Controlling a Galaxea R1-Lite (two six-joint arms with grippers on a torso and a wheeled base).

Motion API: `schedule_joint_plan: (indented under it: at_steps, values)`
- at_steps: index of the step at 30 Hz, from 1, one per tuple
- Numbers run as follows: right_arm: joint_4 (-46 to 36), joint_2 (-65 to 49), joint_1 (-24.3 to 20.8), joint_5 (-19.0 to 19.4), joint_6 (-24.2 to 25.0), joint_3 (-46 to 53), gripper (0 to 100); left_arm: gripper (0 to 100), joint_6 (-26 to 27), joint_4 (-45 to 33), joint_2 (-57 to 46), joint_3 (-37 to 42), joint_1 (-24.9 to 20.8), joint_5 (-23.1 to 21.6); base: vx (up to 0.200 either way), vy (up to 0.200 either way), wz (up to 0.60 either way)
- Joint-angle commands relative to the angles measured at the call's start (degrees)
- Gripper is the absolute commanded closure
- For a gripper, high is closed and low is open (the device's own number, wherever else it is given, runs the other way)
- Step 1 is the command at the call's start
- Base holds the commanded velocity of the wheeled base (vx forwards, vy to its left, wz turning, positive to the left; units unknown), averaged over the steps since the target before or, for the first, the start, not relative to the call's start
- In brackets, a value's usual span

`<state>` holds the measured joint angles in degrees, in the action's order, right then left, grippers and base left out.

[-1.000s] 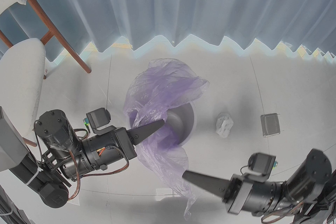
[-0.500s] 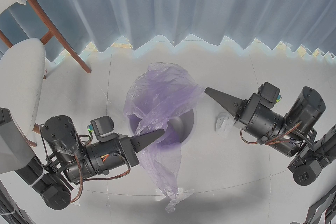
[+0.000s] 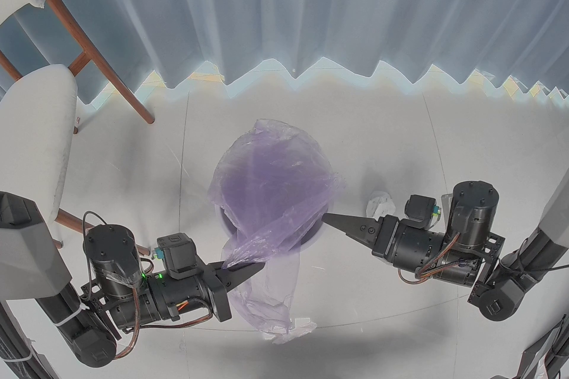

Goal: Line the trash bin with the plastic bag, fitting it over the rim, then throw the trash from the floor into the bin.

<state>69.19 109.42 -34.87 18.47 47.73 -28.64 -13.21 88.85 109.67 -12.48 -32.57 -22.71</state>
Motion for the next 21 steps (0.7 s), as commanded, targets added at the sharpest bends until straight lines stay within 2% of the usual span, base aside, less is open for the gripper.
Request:
schedule_joint_plan:
  at_steps: [1, 4, 11, 14, 18, 21]
  values:
    - [1.7, 3.4, -0.8, -0.3, 1.2, 0.3, 0, 100, 1.9, 0.0, 3.3, 0.8, 0.3, 1.1, 0.000, 0.000, 0.00]
    - [1.6, 4.3, -2.5, -0.3, 3.2, 0.9, 0, 100, 1.4, 0.1, 3.2, -0.5, 0.4, 1.0, 0.000, 0.000, 0.00]
    - [2.3, 7.2, -2.8, -0.3, 2.9, 1.7, 0, 100, 0.6, 0.1, 2.5, -1.8, 1.2, 1.0, 0.000, 0.000, 0.00]
    - [2.9, 9.8, -2.9, -0.3, 2.6, 1.5, 0, 100, -1.4, 0.0, 0.8, -1.8, 1.0, 1.0, 0.000, 0.000, 0.00]
    - [5.5, 12.7, -2.7, -0.5, 2.7, 1.1, 0, 100, -3.6, 0.0, -0.9, -1.6, 0.6, 0.7, 0.000, 0.000, 0.00]
    - [9.8, 15.8, -2.6, -2.1, 2.9, 0.5, 0, 100, -4.5, 0.0, -1.6, -1.1, -0.3, 0.3, 0.000, 0.000, 0.00]
